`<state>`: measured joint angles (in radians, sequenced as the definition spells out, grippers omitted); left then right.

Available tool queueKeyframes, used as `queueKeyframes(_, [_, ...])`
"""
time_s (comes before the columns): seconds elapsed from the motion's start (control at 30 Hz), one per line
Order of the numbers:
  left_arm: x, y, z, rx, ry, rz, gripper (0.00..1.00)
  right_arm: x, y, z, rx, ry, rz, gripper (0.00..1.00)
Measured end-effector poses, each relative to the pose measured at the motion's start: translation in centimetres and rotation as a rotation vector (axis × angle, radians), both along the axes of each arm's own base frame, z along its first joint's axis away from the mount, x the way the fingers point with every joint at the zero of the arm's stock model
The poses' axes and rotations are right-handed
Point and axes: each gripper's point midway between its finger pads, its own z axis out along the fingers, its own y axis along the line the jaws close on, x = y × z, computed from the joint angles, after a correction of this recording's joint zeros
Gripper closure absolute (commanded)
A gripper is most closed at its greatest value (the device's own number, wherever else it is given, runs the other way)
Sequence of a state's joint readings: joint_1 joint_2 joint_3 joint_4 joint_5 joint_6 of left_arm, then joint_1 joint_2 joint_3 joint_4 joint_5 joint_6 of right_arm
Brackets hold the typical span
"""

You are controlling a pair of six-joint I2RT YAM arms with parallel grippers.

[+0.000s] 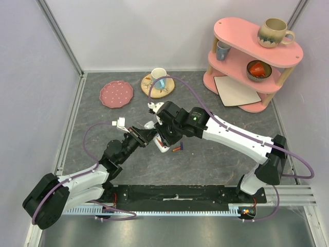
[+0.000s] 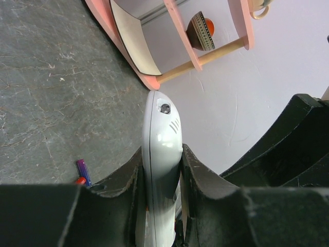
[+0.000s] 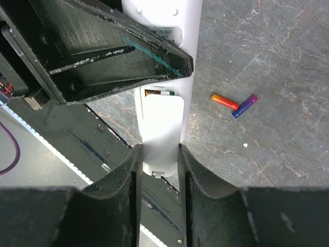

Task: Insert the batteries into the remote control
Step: Load the battery cover into the remote control.

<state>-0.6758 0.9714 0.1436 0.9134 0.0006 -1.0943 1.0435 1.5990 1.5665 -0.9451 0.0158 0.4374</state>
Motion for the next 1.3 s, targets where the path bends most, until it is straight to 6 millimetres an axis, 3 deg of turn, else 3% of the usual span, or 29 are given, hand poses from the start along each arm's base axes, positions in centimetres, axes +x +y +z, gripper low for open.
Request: queueKeyframes(1.3, [0.0, -0.1, -0.8, 0.006, 0.038, -0.002, 0.98, 0.5, 0.9, -1.6, -0.031, 0.005, 0.0, 1.0])
